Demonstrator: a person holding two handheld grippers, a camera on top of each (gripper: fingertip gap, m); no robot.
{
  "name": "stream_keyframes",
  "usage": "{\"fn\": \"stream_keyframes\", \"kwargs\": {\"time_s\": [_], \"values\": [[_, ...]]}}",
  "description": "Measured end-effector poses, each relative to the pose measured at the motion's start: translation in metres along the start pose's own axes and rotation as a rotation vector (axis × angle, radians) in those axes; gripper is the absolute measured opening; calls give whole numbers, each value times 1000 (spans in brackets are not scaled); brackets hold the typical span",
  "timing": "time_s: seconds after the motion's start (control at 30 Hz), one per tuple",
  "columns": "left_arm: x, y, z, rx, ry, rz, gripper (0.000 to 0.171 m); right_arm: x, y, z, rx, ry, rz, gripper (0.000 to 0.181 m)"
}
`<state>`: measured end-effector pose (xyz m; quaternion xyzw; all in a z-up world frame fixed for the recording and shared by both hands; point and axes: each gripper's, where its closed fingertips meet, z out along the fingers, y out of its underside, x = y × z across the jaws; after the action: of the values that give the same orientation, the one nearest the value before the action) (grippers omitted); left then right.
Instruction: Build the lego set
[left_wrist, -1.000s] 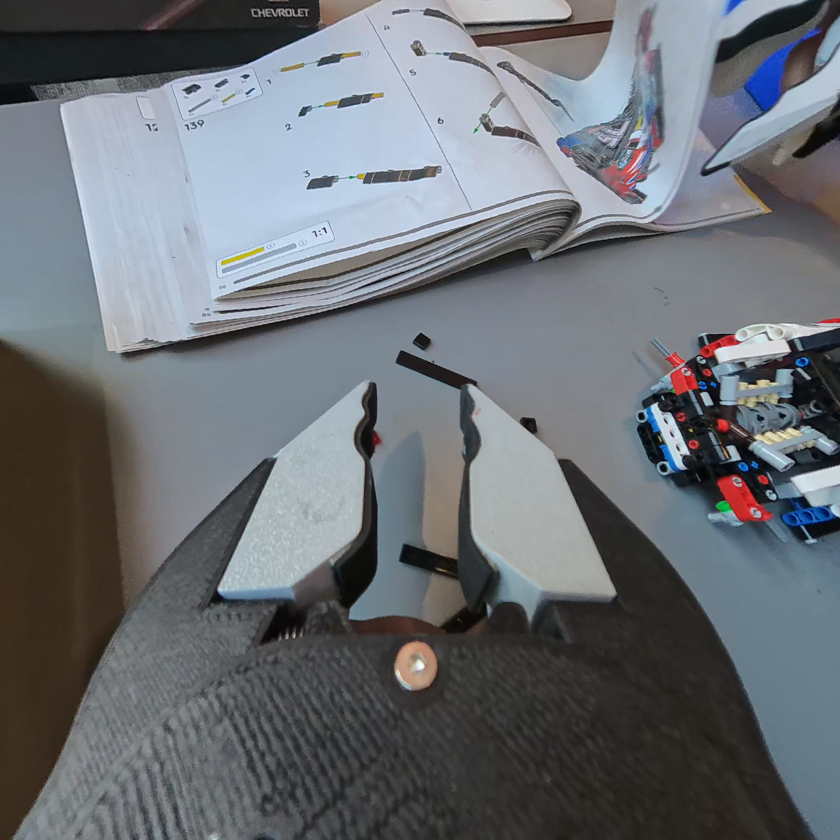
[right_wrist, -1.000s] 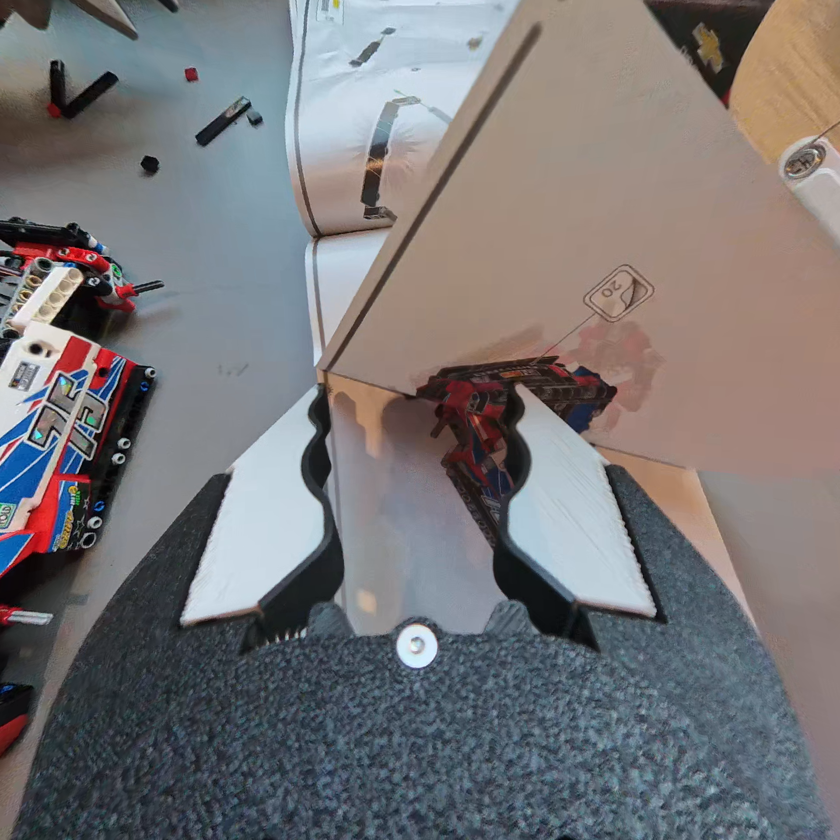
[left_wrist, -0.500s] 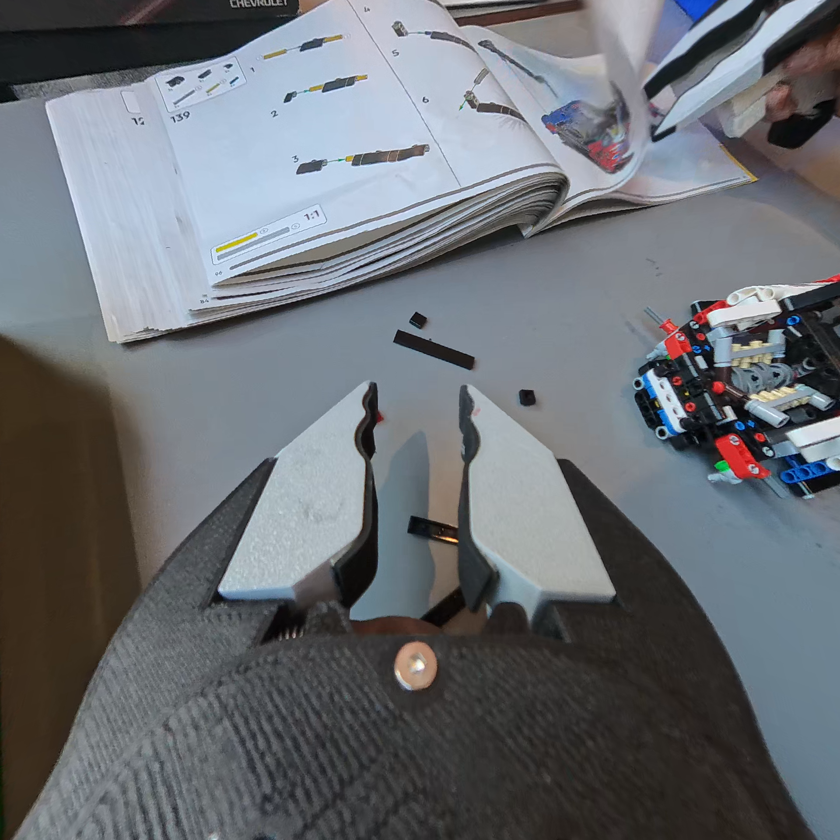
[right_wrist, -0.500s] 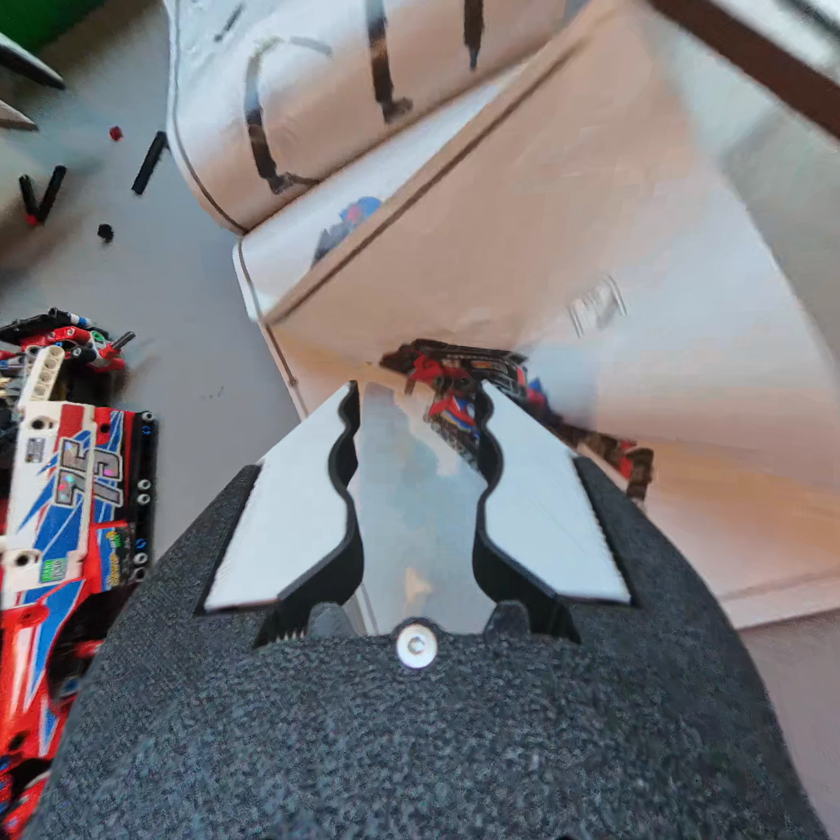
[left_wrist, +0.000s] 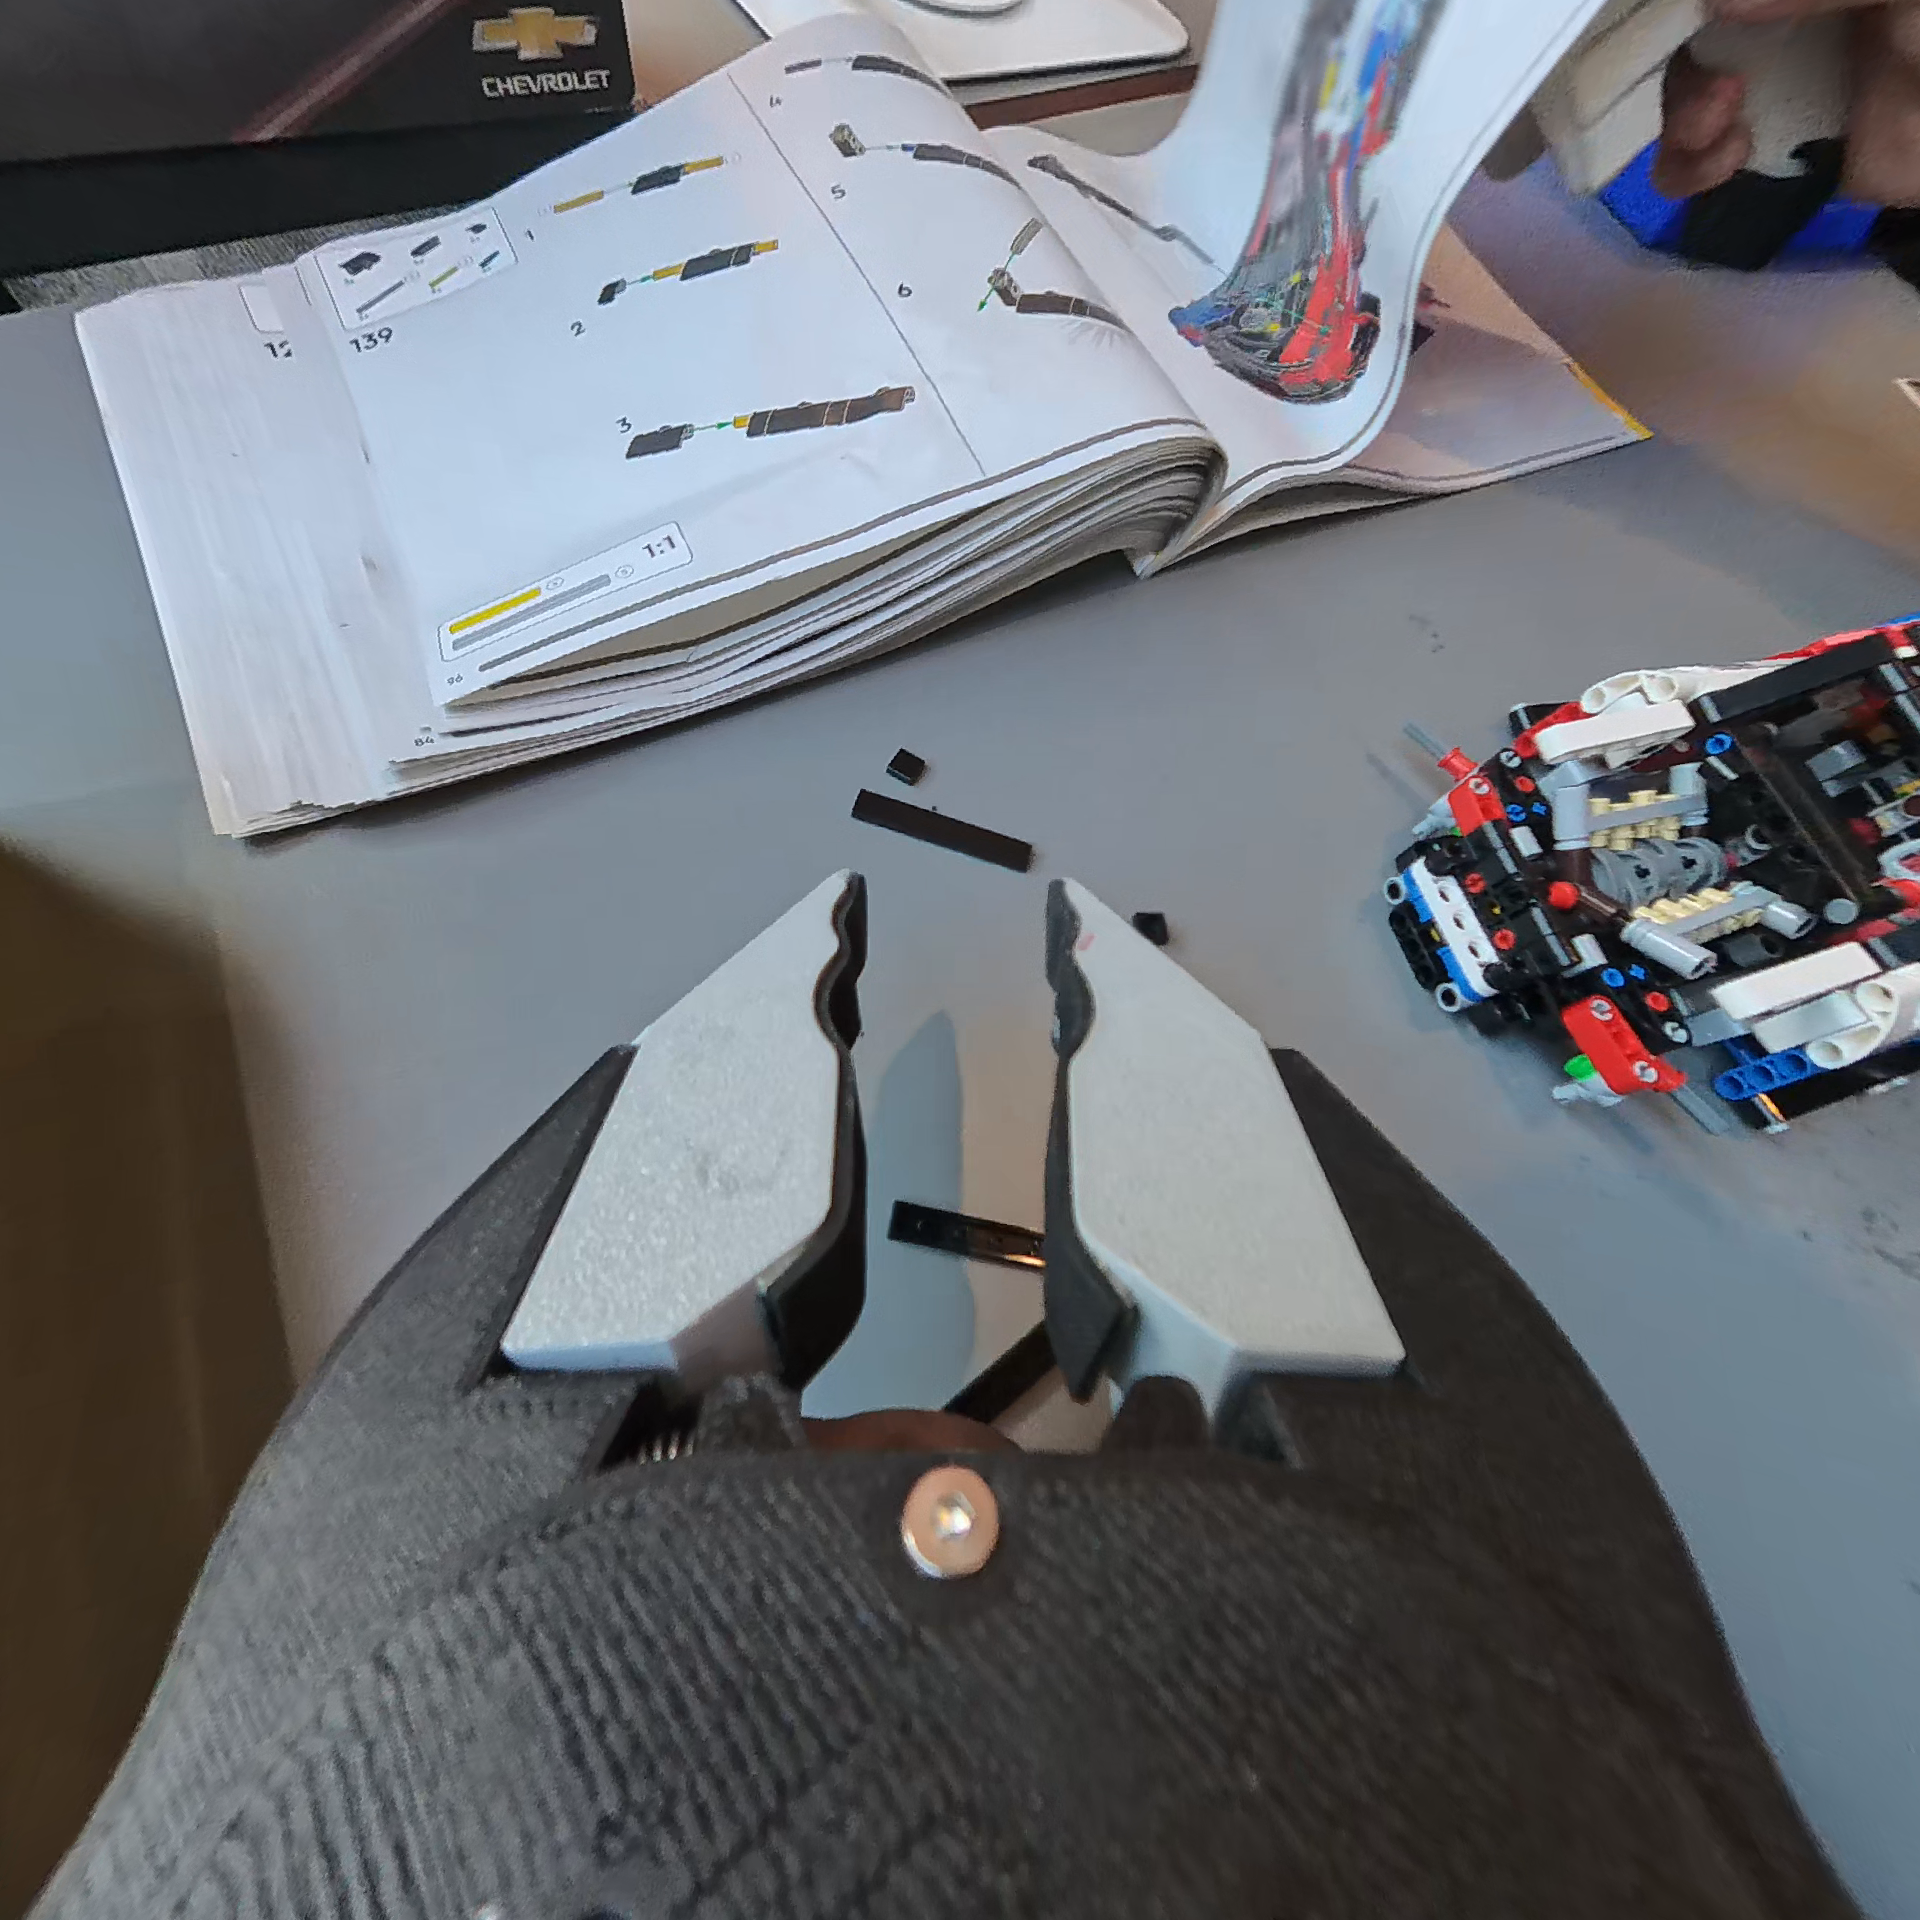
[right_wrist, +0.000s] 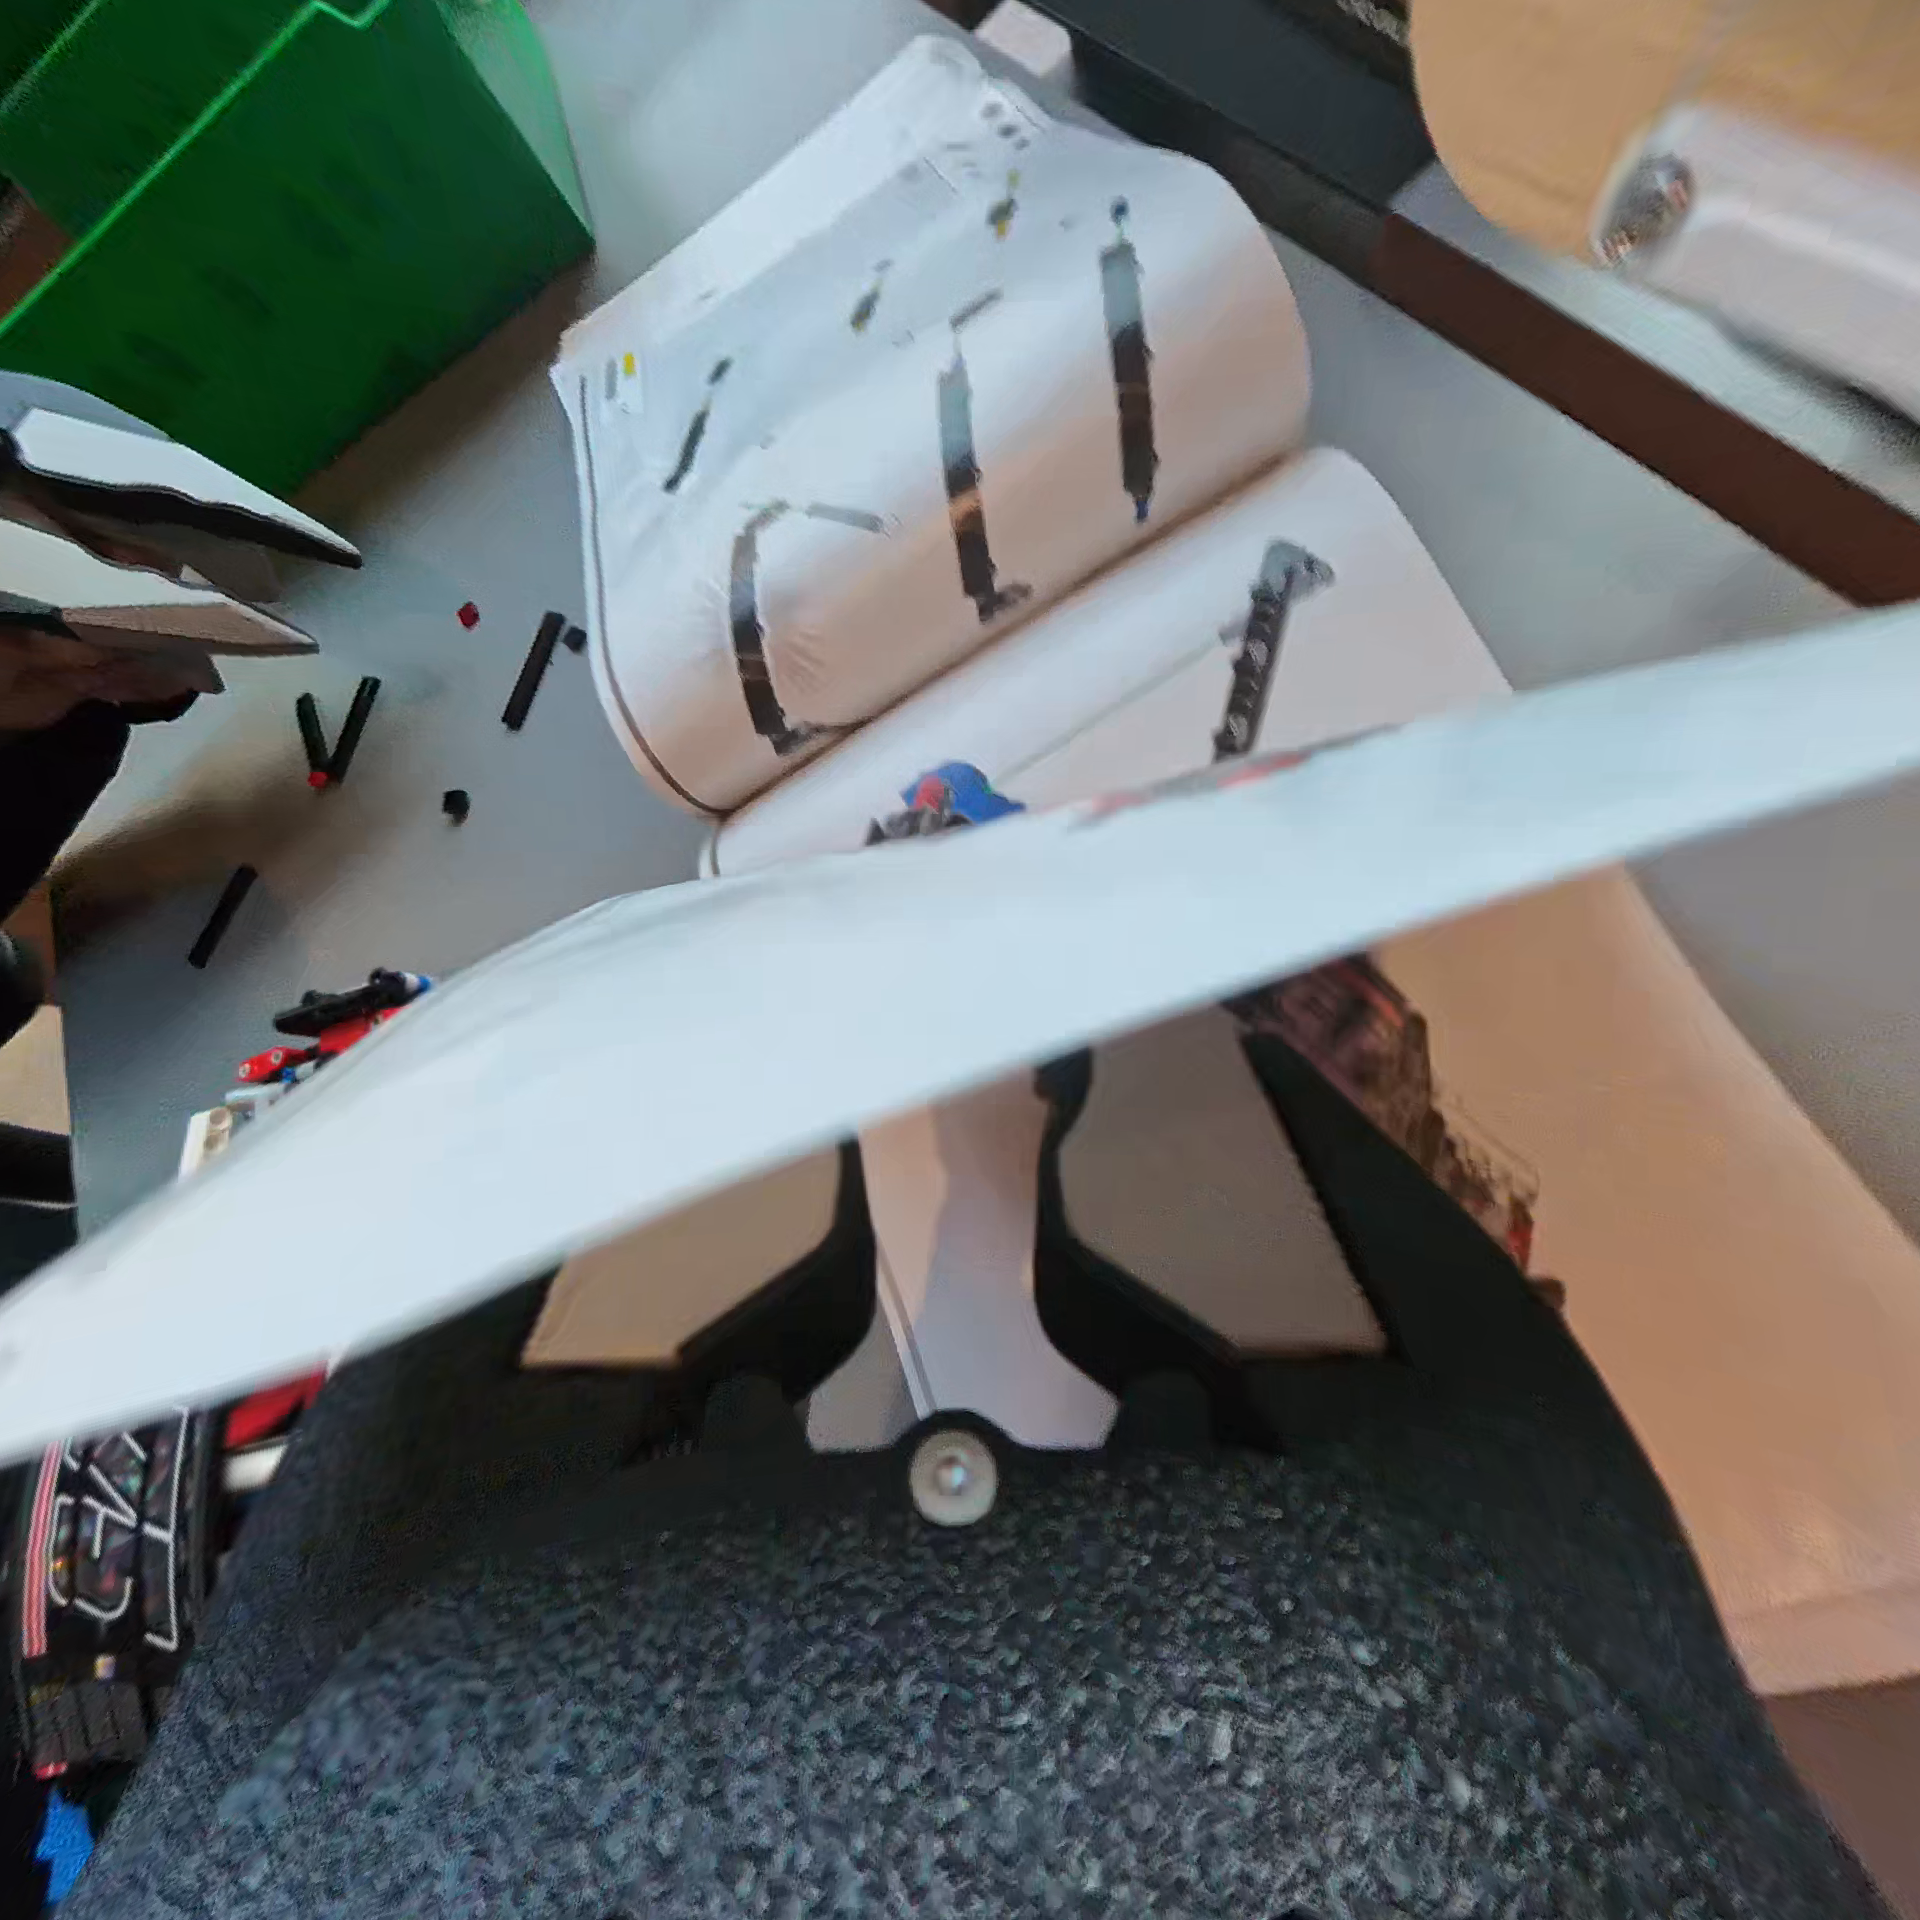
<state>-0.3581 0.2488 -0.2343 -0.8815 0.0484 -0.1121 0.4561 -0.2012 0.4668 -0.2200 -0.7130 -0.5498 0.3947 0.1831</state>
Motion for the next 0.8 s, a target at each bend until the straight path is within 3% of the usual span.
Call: {"fn": "stream_keyframes", "kwargs": {"time_s": [0.03, 0.33, 0.47, 0.6, 0.67, 0.8], "values": [[1, -2, -1, 6, 3, -1, 32, -6, -9, 5, -8, -5, -33, 23], [30, -9, 7, 2, 58, 71, 34, -40, -35, 81, -200, -37, -229, 30], [32, -7, 8, 2, 71, 44, 34, -63, -50, 102, -217, -90, -289, 36], [32, -5, 7, -4, 62, 58, 34, -81, -69, 74, -135, -125, -299, 47], [33, -5, 4, -1, 55, 63, 34, -67, -62, 41, -116, -55, -292, 52], [58, -16, 3, 15, 133, 83, 38, 4, 13, -20, -245, 162, -289, 64]]}}
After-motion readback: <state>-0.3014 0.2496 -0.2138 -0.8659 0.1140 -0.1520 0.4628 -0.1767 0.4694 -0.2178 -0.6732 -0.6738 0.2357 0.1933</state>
